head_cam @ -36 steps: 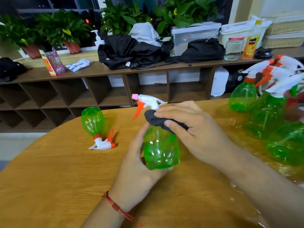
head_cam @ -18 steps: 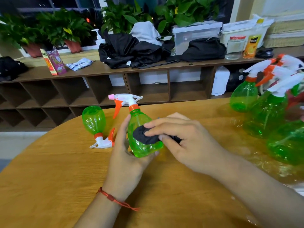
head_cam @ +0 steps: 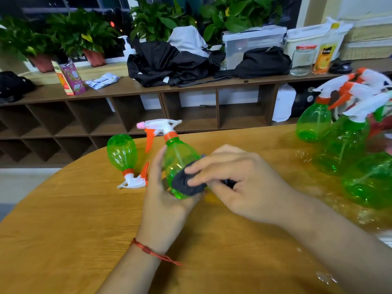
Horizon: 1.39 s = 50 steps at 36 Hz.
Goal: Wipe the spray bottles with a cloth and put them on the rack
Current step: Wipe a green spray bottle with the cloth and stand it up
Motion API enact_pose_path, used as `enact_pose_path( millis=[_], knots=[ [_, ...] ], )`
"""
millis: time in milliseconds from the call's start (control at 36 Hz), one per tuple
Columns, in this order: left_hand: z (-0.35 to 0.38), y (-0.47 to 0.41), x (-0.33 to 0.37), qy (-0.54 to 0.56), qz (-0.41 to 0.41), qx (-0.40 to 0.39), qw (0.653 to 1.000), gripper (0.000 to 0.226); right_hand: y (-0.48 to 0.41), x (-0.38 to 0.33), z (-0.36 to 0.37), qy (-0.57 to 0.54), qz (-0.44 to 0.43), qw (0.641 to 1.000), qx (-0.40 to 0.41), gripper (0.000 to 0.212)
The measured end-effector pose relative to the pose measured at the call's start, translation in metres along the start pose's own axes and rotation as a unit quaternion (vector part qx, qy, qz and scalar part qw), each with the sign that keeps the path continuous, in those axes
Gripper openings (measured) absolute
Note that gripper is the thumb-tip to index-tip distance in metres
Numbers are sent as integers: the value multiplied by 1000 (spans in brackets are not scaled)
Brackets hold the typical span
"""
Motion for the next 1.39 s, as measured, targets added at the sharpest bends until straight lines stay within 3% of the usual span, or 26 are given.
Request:
enact_pose_path(
  millis=[83, 194, 361, 500, 694, 806, 972, 1083, 1250, 1389],
  knots=[
    [-10, -6, -1, -10, 10, 12, 1000, 112, 2, -4, 8, -1, -21, 999, -29, 39],
    [-8, -5, 9, -7, 17, 7, 1000, 111, -2, 2, 5, -6, -15, 999, 42, 40],
    [11, 9, 11, -5, 10, -90, 996, 114, -3, 25, -8, -99, 115, 981, 123, 40],
    [12, 12, 14, 22, 3, -111, 994, 113, -7, 30, -14, -205, 166, 956, 127, 39],
    [14, 8, 12, -54, 19, -120, 991, 118, -5, 27, -2, -149, 149, 973, 93, 39],
    [13, 6, 13, -45, 20, -83, 995, 115, -1, 20, 0, -90, 111, 986, 86, 39],
    [-4, -4, 5, 18, -7, -5, 1000, 118, 1, 6, 8, -30, -22, 999, 25, 41],
    [-3, -5, 2, 67, -32, -5, 997, 118, 0, 6, 4, -27, -36, 999, 10, 42],
    [5, 4, 8, 15, 1, -55, 998, 108, -2, 21, -3, -56, 69, 993, 79, 37],
    [17, 15, 16, 49, -2, -121, 991, 113, -2, 32, -9, -65, 163, 978, 110, 37]
  ],
)
Point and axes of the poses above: each hand's wrist, its own y-axis away from the middle knuckle, its own z-axis out of the palm, x = y × z, the point moved 2 cm from there along -y, towards the middle knuckle
